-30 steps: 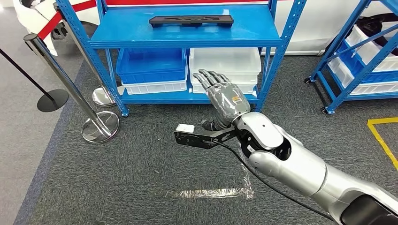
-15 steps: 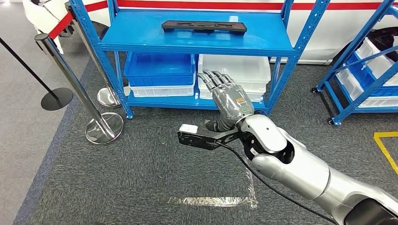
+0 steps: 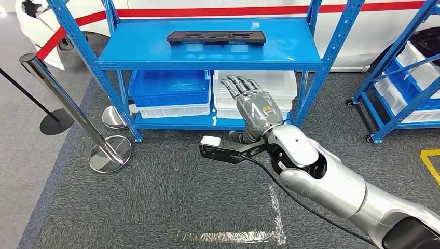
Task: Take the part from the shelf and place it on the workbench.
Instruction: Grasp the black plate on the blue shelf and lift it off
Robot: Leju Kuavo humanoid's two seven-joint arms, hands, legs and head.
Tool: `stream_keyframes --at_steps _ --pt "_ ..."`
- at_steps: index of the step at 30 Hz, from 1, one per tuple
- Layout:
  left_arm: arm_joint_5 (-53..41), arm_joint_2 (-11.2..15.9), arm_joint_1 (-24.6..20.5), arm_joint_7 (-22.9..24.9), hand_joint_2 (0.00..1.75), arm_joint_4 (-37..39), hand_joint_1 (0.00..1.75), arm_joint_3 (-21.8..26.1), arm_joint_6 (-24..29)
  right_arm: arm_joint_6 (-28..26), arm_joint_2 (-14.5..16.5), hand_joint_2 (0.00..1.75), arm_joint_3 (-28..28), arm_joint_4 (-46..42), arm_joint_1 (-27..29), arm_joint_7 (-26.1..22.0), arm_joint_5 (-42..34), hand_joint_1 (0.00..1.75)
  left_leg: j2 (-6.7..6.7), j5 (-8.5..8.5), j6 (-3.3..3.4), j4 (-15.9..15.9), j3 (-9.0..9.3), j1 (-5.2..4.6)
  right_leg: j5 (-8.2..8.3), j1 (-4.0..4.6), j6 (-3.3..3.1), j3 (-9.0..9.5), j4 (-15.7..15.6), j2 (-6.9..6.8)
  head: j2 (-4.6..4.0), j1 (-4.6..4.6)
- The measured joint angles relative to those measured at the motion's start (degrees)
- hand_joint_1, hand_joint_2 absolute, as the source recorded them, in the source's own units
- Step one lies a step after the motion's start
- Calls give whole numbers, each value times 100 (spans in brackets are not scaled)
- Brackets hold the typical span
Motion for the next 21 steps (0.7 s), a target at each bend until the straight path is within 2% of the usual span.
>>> stream_keyframes --at_steps 1,2,3,5,6,8,9,10,11,12,13,14,16,17,18,21 --pt "-3 2 4 13 0 7 0 -5 -5 19 -3 175 0 10 5 32 8 0 -1 340 44 -317 31 -23 -75 11 17 84 2 8 0 7" --pt "-4 4 9 26 0 14 0 -12 -12 35 -6 175 0 19 11 63 13 0 0 611 84 -545 76 -48 -141 16 44 140 1 18 0 13" --pt "-5 6 12 40 0 21 0 -20 -22 50 -9 175 0 30 23 89 15 0 1 758 114 -668 110 -72 -191 12 76 187 5 30 0 18" --pt "-4 5 9 63 0 25 0 -34 -39 64 -14 175 -3 39 34 117 15 0 6 686 157 -714 227 -92 -188 3 150 228 84 41 0 17" --pt "-4 9 0 72 0 25 0 -40 -48 66 -20 175 -6 42 36 129 14 0 7 650 185 -751 299 -87 -140 -8 182 180 227 40 0 18" --pt "-3 20 -23 82 0 26 0 -63 -60 68 -37 175 -10 44 32 149 13 0 6 572 243 -812 456 -63 -82 -19 238 -152 785 34 0 26" --pt "-3 25 -34 85 0 26 0 -80 -66 70 -45 175 -11 45 41 154 11 0 4 519 263 -825 524 -55 -148 -29 262 -400 1127 31 0 32" --pt "-2 27 -42 86 0 26 0 -97 -69 73 -51 175 -11 50 55 156 10 0 -2 459 276 -829 590 -51 -300 -36 283 -651 1418 30 0 33" --pt "-2 27 -42 89 0 26 0 -108 -73 75 -53 175 -11 55 71 158 8 0 -10 392 279 -828 663 -50 -475 -47 299 -864 1596 27 0 33" --pt "-2 27 -36 93 0 26 0 -114 -75 77 -57 175 -11 62 85 160 7 0 -21 321 276 -826 747 -47 -606 -58 313 -1015 1633 24 0 33" --pt "-2 27 -28 97 0 26 0 -116 -77 78 -62 175 -11 69 92 162 7 0 -31 246 269 -823 839 -43 -624 -65 324 -1091 1518 20 0 33" --pt "-2 25 -23 101 0 26 0 -117 -80 78 -66 175 -11 73 95 164 7 0 -41 167 257 -817 939 -36 -477 -68 330 -1098 1257 17 0 34" --pt "-3 21 -26 103 0 28 0 -119 -84 79 -78 175 -11 81 100 164 7 0 -59 -6 207 -786 1104 -27 205 -68 324 -1026 544 11 0 41" --pt "-4 19 -36 104 0 31 0 -120 -84 85 -83 175 -11 87 106 164 4 0 -71 -89 170 -769 1144 -29 489 -62 295 -983 288 10 0 46" --pt "-3 20 -42 106 0 33 0 -121 -84 90 -88 175 -11 92 114 164 1 0 -79 -153 131 -763 1175 -34 684 -55 255 -959 147 12 0 49" --pt "-7 30 -53 116 0 34 0 -122 -97 105 -98 175 -16 93 114 185 -7 0 -79 -176 48 -678 1212 -40 703 -53 127 -879 81 14 0 46"
